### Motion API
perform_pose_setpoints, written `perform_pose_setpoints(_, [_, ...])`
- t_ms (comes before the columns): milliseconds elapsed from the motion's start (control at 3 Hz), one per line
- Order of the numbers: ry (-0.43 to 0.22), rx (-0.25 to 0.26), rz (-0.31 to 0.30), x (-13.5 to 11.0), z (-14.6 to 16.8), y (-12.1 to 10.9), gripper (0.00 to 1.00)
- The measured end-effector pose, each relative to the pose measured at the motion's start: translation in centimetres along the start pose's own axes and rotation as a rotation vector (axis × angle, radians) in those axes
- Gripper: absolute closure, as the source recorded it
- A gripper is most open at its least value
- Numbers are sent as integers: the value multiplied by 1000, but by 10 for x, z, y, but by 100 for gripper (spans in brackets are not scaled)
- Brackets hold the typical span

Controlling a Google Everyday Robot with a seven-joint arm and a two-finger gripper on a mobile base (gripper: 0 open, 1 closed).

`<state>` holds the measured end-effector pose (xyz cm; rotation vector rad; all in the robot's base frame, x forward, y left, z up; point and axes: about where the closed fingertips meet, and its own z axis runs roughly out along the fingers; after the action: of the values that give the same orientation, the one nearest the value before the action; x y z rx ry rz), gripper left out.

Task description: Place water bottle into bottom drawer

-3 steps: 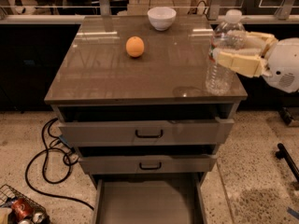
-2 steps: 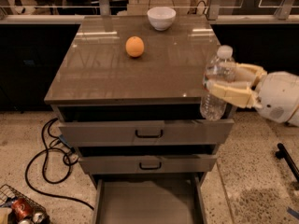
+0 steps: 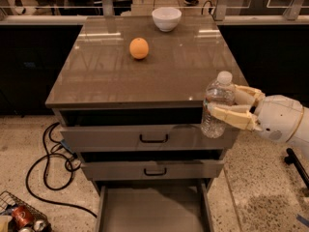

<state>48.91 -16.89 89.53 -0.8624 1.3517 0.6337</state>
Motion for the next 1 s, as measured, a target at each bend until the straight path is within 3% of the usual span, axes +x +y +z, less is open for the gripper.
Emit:
perform_pose_setpoints(333, [0,-5,6,16,-7,14,100])
perform_pose_setpoints(1000, [20,-40,36,65,-37,69,100])
